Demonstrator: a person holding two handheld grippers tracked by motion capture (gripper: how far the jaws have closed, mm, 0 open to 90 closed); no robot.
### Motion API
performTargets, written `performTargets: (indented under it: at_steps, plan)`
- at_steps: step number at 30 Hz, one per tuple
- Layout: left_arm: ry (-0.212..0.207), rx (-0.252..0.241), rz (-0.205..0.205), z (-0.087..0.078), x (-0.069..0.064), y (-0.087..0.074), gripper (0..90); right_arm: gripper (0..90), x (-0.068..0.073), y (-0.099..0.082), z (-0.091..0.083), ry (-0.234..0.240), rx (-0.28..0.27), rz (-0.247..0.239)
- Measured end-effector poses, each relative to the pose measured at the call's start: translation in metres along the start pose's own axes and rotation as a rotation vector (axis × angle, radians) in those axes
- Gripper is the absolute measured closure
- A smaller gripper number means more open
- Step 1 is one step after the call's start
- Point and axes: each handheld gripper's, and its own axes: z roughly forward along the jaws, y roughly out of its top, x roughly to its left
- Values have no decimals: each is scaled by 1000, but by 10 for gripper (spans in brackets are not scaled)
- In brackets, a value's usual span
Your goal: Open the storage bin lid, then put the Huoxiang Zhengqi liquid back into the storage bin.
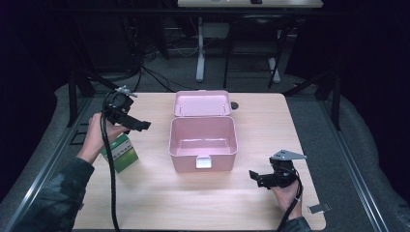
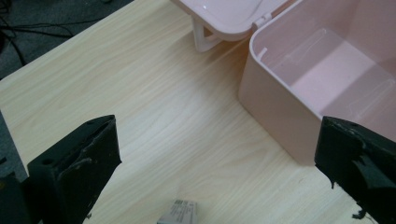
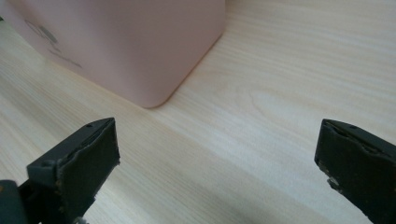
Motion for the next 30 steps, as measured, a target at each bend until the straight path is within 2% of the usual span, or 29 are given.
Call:
performTargets:
  at_steps: [5, 10, 14, 19, 22, 25, 30]
  plan:
    - [7, 9, 15, -5, 2, -12, 2, 0, -7, -16, 6, -12, 18, 8]
    - [-1, 13, 10, -11, 6, -24, 2, 0, -8, -25, 9, -34, 24, -21]
    - [19, 37, 27, -15, 6, -33, 2, 0, -8, -30, 11, -51, 45, -42]
    - [14, 61, 33, -18, 9, -39, 2, 0, -7, -33, 14, -70, 57, -68]
    - [-5, 78, 33, -20, 10, -41, 2, 0, -8, -35, 12, -60, 50, -64]
    - [5, 89, 50, -24, 9, -43, 2, 0, -9, -36, 12, -52, 47, -64]
    - [12, 136, 71, -27, 7, -47, 2, 0, -9, -37, 12, -43, 46, -60]
